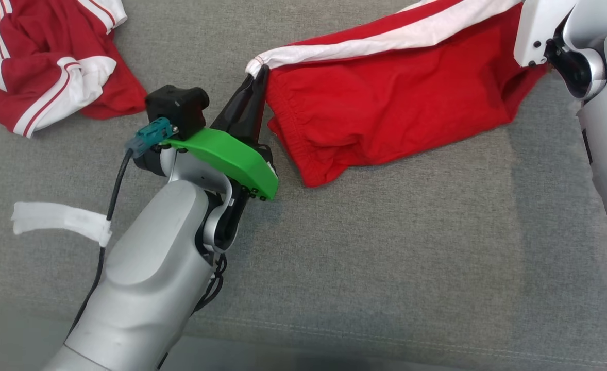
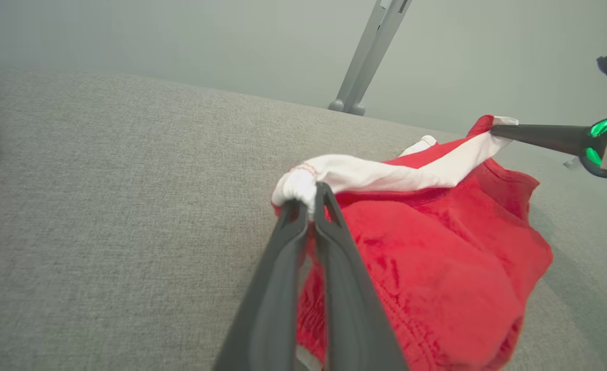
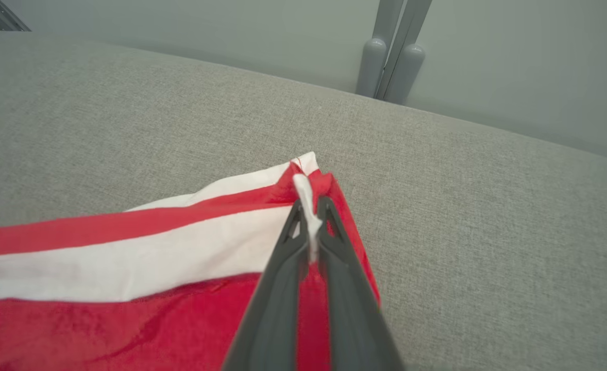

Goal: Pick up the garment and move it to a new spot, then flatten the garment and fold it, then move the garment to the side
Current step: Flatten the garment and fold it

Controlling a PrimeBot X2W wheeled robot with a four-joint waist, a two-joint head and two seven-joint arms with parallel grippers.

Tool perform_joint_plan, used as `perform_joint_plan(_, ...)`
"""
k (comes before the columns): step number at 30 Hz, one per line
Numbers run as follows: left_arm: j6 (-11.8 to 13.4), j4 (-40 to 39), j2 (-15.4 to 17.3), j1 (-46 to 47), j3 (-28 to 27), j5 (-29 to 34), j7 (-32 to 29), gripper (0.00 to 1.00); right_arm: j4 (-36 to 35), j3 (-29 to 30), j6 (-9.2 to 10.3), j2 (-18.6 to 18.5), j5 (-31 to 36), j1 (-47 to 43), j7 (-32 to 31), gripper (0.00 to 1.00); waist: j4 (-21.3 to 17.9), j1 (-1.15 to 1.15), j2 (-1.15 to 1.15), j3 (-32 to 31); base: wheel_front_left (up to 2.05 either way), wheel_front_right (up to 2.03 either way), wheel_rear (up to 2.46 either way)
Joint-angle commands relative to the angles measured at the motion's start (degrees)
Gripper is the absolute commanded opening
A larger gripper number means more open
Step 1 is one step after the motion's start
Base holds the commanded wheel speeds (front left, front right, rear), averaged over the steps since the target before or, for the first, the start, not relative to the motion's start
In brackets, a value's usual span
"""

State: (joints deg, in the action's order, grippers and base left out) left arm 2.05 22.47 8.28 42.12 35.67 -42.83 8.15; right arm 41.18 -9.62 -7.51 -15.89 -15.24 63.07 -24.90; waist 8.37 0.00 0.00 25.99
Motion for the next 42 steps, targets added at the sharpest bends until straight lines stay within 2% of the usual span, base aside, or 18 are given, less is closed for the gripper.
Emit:
perform_joint_plan(1, -0.45, 1.76, -0.69, 1.99, 0.0, -0.49, -0.3, 1.0, 1.75, -0.14, 0.04, 0.29, 0.47, 1.55, 1.05, 1.0, 1.19, 0.0, 0.0, 1.26, 0.0, 0.0, 0.0)
perform_joint_plan(10, 0.25, 8.14, -3.2, 4.74, -2.92, -3.9, 1.78, 1.0, 7.73, 0.73, 0.04, 2.34, 0.99, 4.02, 6.83, 1.0, 1.67, 0.0, 0.0, 0.17, 0.0, 0.0, 0.0)
perform_joint_plan(20, 1.29, 8.01, -1.6, -1.33, -4.76, -3.45, 5.7, 1.0, 10.15, -1.36, 0.05, 0.39, -1.6, -1.02, 11.16, 1.0, 1.3, 0.0, 0.0, -5.26, 0.0, 0.0, 0.0)
perform_joint_plan(25, 3.12, 2.63, 0.31, -8.61, -6.21, 0.87, 7.07, 1.0, 11.43, 1.89, 0.05, 0.48, -2.84, -5.15, 15.82, 1.0, 1.3, 0.0, 0.0, -8.82, 0.0, 0.0, 0.0)
perform_joint_plan(26, 3.8, -1.4, 1.14, -11.95, -8.13, 3.8, 7.1, 1.0, 12.03, 3.59, 0.05, 0.53, -2.66, -6.74, 17.58, 1.0, 1.42, 0.0, 0.0, -9.86, 0.0, 0.0, 0.0)
perform_joint_plan(29, 4.63, -8.09, 1.01, -18.12, -11.6, 8.17, 7.07, 1.0, 12.94, 5.63, 0.04, 0.77, -2.15, -8.5, 19.81, 1.0, 1.94, 0.0, 0.0, -10.85, 0.0, 0.0, 0.0)
perform_joint_plan(35, 2.5, -17.95, -0.05, -28.91, -15.27, 16.61, 7.0, 1.0, 15.15, 9.19, 0.04, 1.13, -0.27, -11.36, 22.77, 1.0, 3.15, 0.0, 0.0, -11.68, 0.0, 0.0, 0.0)
perform_joint_plan(42, -1.04, -23.54, -1.53, -37.07, -17.32, 23.45, 7.01, 1.0, 18.6, 13.6, 0.05, 0.52, 2.29, -11.25, 24.47, 1.0, 4.96, 0.0, 0.0, -9.96, 0.0, 0.0, 0.0)
